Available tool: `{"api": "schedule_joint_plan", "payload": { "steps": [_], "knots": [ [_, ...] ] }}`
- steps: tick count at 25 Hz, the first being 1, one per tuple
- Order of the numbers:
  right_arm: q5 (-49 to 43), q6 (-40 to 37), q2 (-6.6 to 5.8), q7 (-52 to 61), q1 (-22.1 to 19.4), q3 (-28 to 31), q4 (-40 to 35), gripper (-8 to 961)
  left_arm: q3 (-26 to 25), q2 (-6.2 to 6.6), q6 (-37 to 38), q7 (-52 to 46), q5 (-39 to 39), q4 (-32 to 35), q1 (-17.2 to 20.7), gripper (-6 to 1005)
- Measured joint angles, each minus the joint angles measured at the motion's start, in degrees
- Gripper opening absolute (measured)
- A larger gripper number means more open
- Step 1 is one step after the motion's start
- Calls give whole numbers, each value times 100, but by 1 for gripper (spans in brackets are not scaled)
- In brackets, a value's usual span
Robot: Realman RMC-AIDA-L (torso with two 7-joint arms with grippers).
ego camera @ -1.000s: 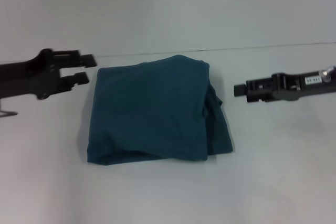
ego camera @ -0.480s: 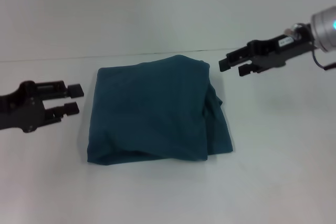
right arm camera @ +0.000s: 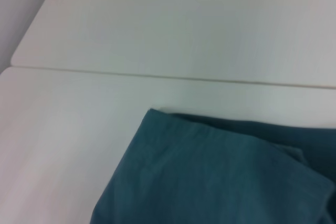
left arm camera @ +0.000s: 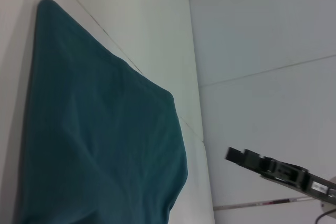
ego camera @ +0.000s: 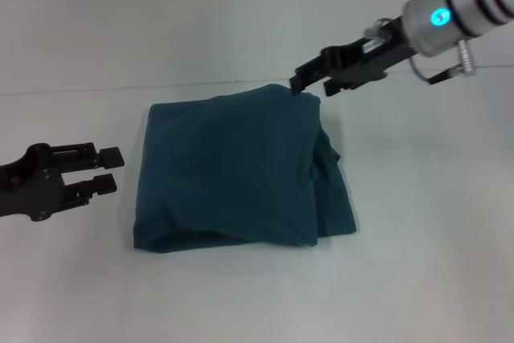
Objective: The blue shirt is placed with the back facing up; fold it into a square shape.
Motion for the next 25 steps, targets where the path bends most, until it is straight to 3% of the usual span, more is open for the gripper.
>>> {"api": "schedule_joint_plan", "payload": {
  "steps": [3, 5, 6, 7, 10, 16, 25],
  "knots": [
    [1, 469, 165, 18, 55, -114, 232, 730, -25, 0, -5, 1, -11, 0, 4, 523],
    [8, 833, 346, 4, 54, -145, 354, 730, -48, 1, -10, 5, -21, 0, 7, 523],
    [38, 1188, 538, -17, 4, -145, 392, 730, -59, 2, -12, 7, -22, 0, 11, 523],
    [38, 1188, 538, -17, 4, -145, 392, 729, -62, 2, -14, 9, -25, 0, 16, 522],
    [197, 1723, 775, -56, -81, -163, 524, 729, -72, 4, -26, 12, -34, 0, 42, 522],
    [690, 2626, 816, -273, -87, -363, 1203, 730, -71, -6, -110, 15, -21, -48, 83, 522],
    [677, 3412, 825, -166, -56, -919, 1520, 729, -71, -3, -146, 92, -26, -199, 86, 521]
  ]
}}
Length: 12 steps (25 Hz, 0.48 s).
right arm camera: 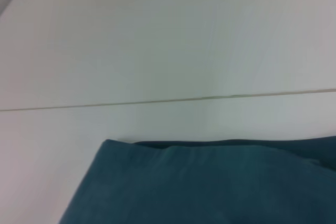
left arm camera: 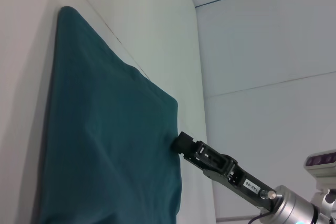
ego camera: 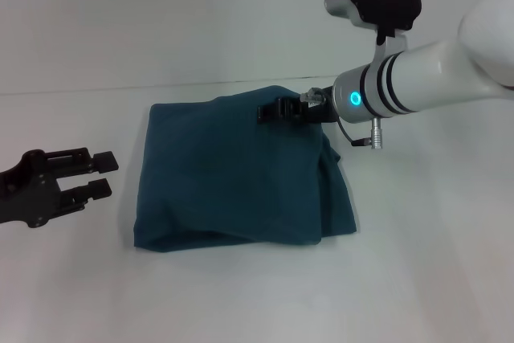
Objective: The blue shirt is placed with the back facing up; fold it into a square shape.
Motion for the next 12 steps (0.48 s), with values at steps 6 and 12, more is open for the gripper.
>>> {"api": "schedule_joint_plan", "payload": {
  "steps": [6, 12],
  "knots": [
    [-11, 279, 0, 14, 82, -314, 207, 729, 0, 1, -18, 8, -13, -10, 7, 522],
    [-24, 359, -30, 81, 123, -489, 292, 729, 0, 1, -24, 15, -20, -12, 4, 523]
  ]
}}
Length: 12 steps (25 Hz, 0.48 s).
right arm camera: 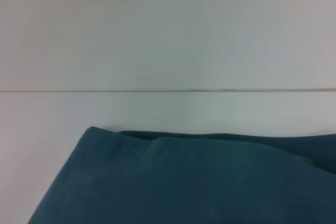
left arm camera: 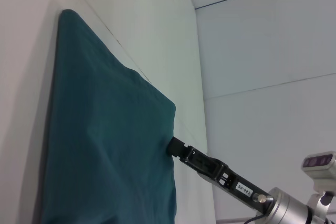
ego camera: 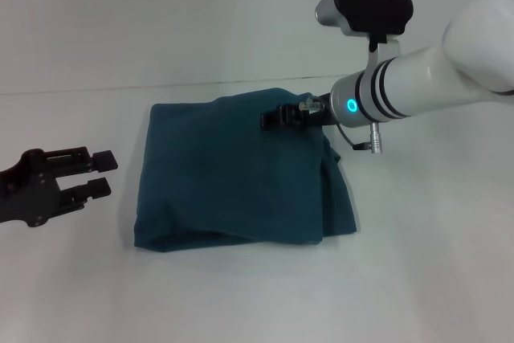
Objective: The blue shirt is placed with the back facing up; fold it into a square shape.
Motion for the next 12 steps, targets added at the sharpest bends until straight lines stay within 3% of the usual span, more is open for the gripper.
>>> {"api": "schedule_joint_plan", "payload": {
  "steps": [3, 7, 12],
  "knots": [
    [19, -207, -19, 84, -96, 8, -273, 729, 0, 0, -1, 1, 0, 0, 0, 523],
    [49, -1173, -42, 140, -395, 82, -1055, 730, 0, 0, -1, -5, -10, 0, 8, 523],
    [-241, -2113, -214, 563, -584, 54, -1559, 730, 0, 0, 1, -15, -21, 0, -13, 522]
  ]
}}
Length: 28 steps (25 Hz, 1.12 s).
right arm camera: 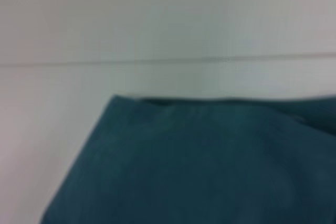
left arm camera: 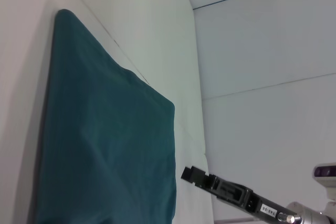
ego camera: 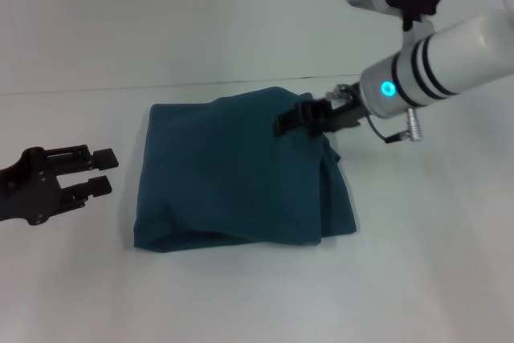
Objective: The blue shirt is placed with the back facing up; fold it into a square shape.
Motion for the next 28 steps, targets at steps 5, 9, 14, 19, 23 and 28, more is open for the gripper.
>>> {"api": "schedule_joint_plan", "payload": {
  "steps": [5, 9, 14, 19, 23, 28],
  "knots": [
    [-126, -57, -46, 114, -90, 5, 51, 730, 0, 0, -3, 0, -5, 0, -47, 522],
    [-133, -1, -50, 187, -169, 31, 73, 730, -23, 0, -7, 0, -6, 7, -58, 522],
    [-100, 88, -61, 259, -251, 46, 142, 729, -79, 0, -36, 1, -6, 0, -61, 522],
    [196, 542, 64, 214, -294, 114, 378, 708, -80, 0, -54, 6, -6, 0, -70, 521],
    [317, 840, 152, 207, -227, 115, 652, 681, -80, 0, -59, 7, -6, 0, -72, 521],
    [427, 900, 178, 201, -189, 115, 682, 647, -79, 0, -72, 6, -5, 0, -82, 521]
  ]
}}
